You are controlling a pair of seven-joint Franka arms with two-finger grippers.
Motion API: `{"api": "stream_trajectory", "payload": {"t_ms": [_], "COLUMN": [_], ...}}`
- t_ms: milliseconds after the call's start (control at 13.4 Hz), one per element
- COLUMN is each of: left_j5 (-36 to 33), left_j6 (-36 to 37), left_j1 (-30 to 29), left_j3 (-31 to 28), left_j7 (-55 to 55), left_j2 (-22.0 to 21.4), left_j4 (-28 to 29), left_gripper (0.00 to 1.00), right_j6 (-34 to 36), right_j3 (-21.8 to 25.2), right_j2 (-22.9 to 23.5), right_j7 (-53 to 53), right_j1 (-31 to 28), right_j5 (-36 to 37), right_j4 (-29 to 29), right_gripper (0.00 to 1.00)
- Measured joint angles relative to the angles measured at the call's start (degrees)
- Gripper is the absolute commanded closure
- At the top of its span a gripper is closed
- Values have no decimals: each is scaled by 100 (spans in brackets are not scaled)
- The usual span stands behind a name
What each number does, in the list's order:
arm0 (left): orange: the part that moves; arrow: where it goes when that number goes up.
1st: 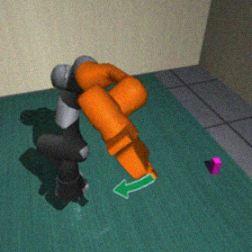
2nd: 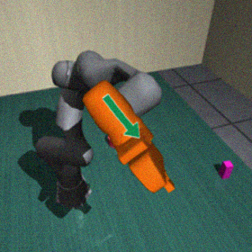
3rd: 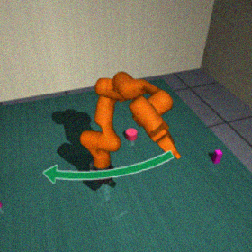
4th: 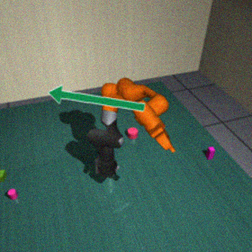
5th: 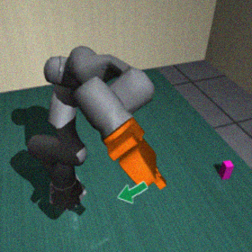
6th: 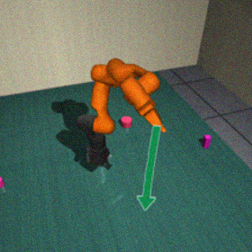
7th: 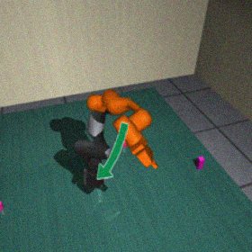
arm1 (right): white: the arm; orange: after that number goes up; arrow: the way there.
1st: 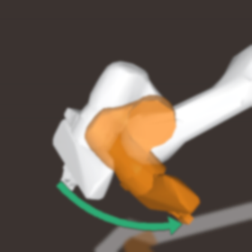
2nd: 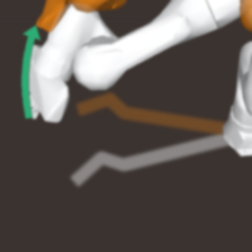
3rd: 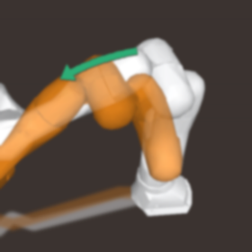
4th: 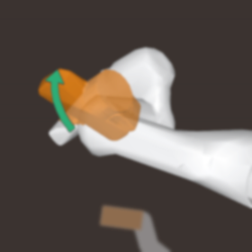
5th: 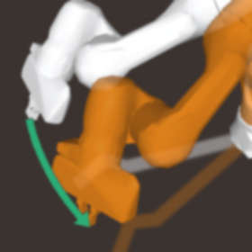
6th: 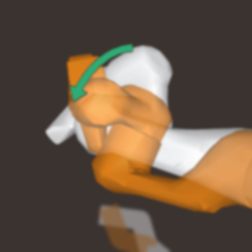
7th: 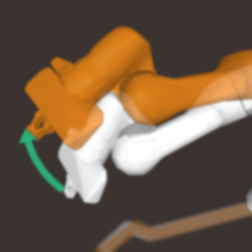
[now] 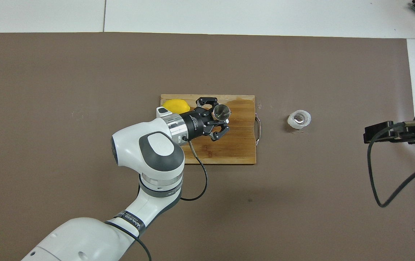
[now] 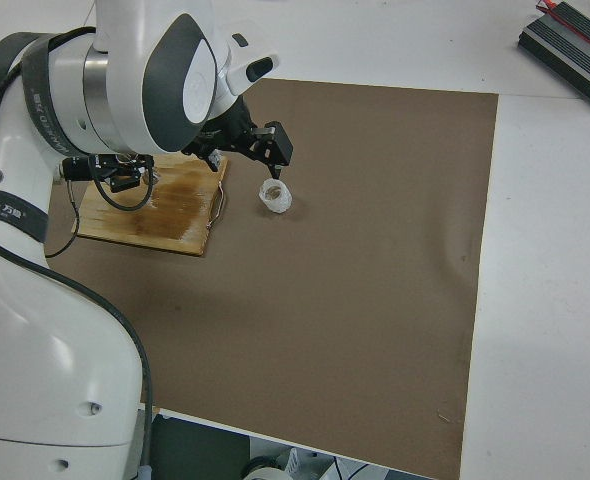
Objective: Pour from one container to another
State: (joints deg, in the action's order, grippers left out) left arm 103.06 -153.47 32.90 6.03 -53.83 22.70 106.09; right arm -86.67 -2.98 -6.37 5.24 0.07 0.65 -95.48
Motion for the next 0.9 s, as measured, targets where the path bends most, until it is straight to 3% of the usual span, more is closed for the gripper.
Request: {"api": "stream_trajectory", "payload": {"t_ms": [896], "left_j5": [857], "left_j6": [0], "left_j1": [-6], "left_j3": [14], "left_j7": [597], "left_j2": [211], "left_j4": [36], "left_gripper": [100], "right_j6": [0], "right_j3": [0], "right_j2": [0], "right_j7": [0], "right_j1": [0], "right_j5": [0], "right_j4": [0], "right_gripper": [0]}}
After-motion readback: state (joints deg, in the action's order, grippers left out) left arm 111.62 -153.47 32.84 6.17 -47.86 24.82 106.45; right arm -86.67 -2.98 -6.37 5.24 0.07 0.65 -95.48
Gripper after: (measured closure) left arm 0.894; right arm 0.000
